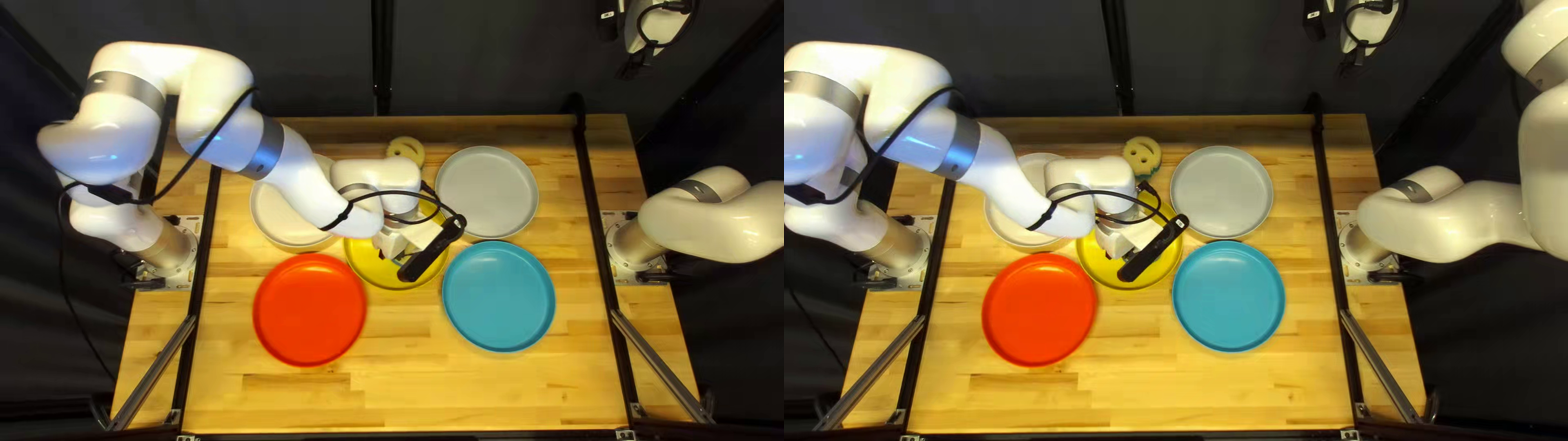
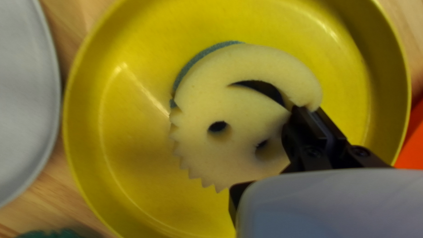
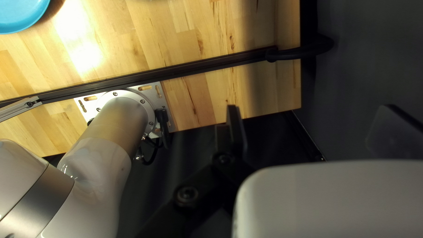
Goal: Pick up sponge and scrub the plate
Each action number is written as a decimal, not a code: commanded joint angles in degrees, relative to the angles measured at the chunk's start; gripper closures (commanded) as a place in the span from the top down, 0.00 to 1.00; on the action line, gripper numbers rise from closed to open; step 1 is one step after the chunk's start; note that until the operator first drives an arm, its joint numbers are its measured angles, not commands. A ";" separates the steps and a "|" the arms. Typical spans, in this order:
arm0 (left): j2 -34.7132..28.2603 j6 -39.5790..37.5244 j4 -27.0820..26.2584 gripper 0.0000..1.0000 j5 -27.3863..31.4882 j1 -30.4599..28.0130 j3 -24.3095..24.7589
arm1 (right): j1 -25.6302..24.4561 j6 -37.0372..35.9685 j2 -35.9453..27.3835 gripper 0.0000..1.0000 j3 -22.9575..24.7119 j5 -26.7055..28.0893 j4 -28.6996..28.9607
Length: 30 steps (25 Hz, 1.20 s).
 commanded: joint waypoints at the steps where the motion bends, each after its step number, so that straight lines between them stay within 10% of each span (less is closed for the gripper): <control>1: -1.88 0.42 -0.21 0.00 -1.00 0.19 3.11 | 0.00 0.00 0.00 1.00 0.00 0.00 0.00; 13: -8.02 -0.43 -1.85 0.00 -3.85 -0.70 13.94 | 0.00 0.00 0.00 1.00 0.00 0.00 0.00; 30: -0.64 -2.69 1.22 0.00 -0.51 -2.50 0.21 | 0.00 0.00 0.00 1.00 0.00 0.00 0.00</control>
